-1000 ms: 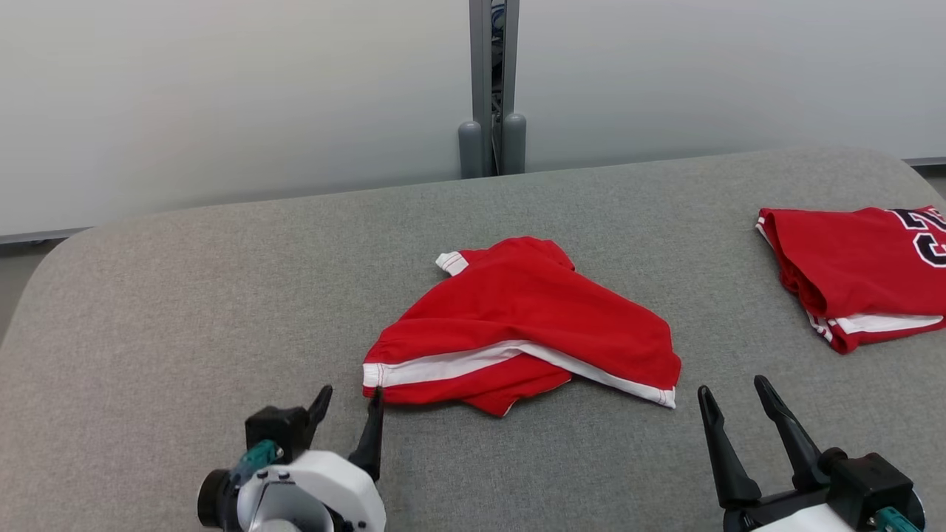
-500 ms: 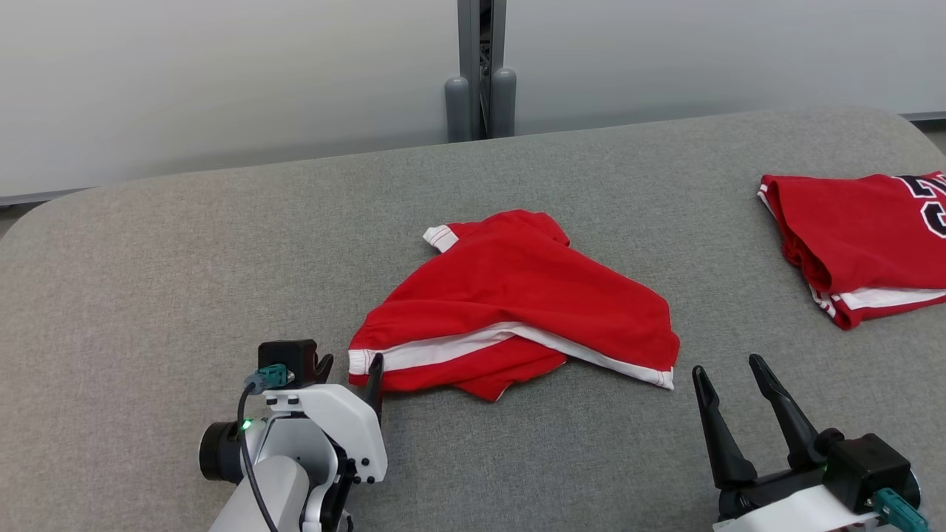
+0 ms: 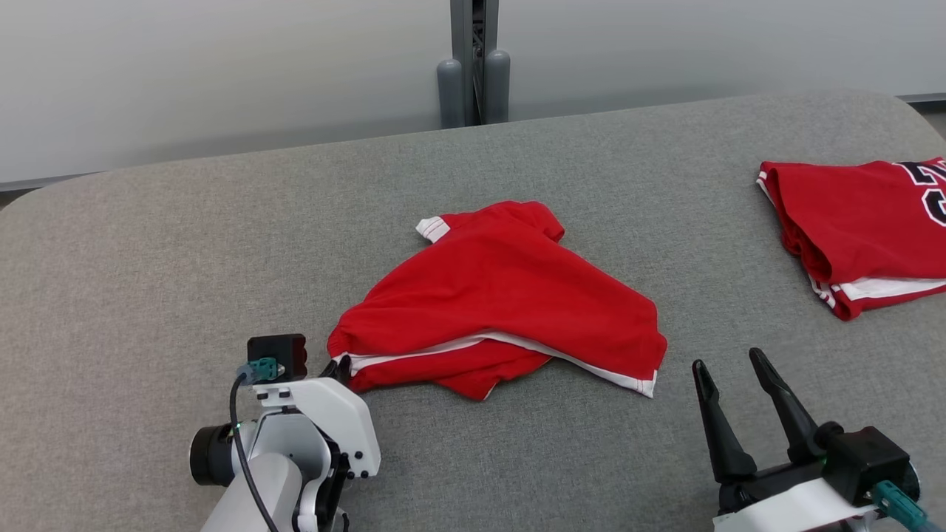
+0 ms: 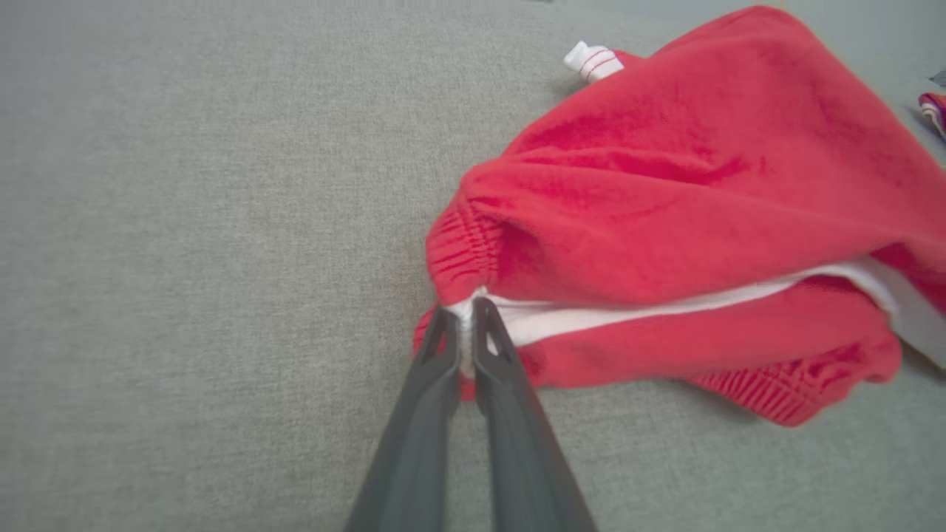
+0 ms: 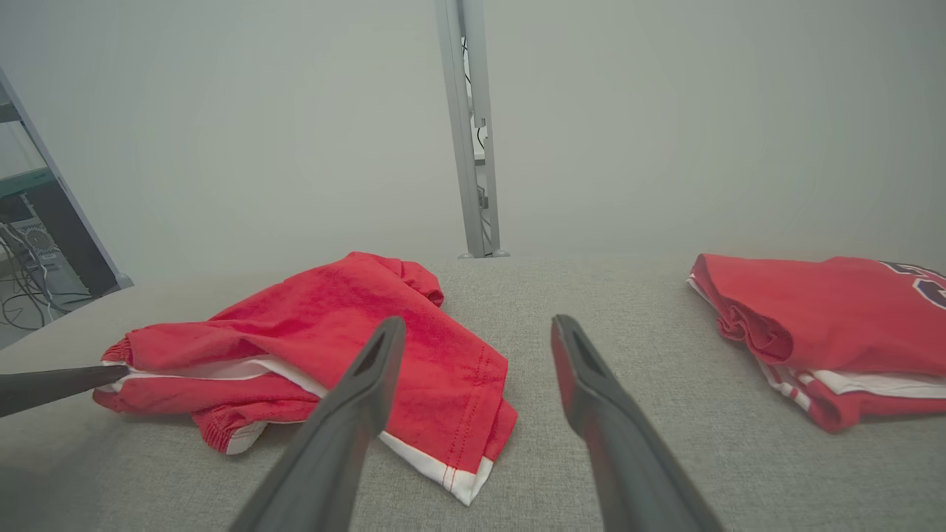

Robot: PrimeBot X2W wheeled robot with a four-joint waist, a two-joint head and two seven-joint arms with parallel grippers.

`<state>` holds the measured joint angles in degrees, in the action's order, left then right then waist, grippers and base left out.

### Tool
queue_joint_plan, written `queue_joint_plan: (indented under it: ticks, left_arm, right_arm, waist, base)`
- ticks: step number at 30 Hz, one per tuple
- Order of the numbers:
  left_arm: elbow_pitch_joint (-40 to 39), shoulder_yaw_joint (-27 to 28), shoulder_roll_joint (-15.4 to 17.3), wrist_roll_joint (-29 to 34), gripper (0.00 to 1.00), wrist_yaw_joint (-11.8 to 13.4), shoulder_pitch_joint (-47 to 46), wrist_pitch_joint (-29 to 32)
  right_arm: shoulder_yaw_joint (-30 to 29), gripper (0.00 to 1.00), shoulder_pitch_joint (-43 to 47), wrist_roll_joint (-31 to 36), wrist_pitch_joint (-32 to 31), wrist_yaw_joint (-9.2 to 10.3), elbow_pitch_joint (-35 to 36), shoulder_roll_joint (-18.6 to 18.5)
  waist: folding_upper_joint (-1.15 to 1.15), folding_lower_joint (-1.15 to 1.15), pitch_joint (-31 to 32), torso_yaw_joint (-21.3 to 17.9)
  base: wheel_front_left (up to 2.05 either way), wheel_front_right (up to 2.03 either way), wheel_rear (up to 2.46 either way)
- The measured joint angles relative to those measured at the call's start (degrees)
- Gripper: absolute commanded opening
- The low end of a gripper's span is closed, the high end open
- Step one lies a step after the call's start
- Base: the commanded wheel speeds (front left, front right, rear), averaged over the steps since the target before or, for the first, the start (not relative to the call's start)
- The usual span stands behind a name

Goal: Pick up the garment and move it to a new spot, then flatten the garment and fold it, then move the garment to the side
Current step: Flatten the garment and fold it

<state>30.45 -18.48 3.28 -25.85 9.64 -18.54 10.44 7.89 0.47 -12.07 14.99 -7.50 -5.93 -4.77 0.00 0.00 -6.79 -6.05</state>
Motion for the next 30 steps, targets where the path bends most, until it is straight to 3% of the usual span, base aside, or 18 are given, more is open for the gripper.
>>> queue_joint_plan:
  ticks: [12,26,27,29,30]
  left_arm:
    - [-7.1,0.1,1.7,-1.0,0.00,0.0,5.5,-1.4]
    - [-10.0,-1.7,1.9,-0.5,0.00,0.0,5.4,-0.5]
    - [-10.2,-1.8,1.9,-0.5,0.00,0.0,5.4,-0.5]
    - [-10.4,-1.9,2.0,-0.5,0.00,0.0,5.4,-0.5]
    - [-10.5,-2.0,2.0,-0.5,0.00,0.0,5.4,-0.5]
  right_arm:
    - [6.0,1.00,-7.0,-8.6,0.0,0.00,-18.8,0.6]
    - [12.4,1.00,-16.1,-9.9,0.0,0.01,-34.8,0.6]
    - [12.5,0.93,-16.6,-9.7,0.0,0.00,-35.6,0.6]
    - [12.8,0.68,-17.3,-9.6,0.0,0.00,-37.1,0.7]
    - [12.9,0.49,-17.7,-9.6,0.0,0.01,-37.8,0.8]
  waist:
    - [0.00,0.00,0.3,1.0]
    - [0.00,0.00,-0.6,2.6]
    - [0.00,0.00,-0.7,2.6]
    - [0.00,0.00,-0.8,2.5]
    - [0.00,0.00,-0.9,2.5]
  base:
    - [0.00,0.00,0.00]
    - [0.00,0.00,0.00]
    - [0.00,0.00,0.00]
    - [0.00,0.00,0.00]
    - [0.00,0.00,0.00]
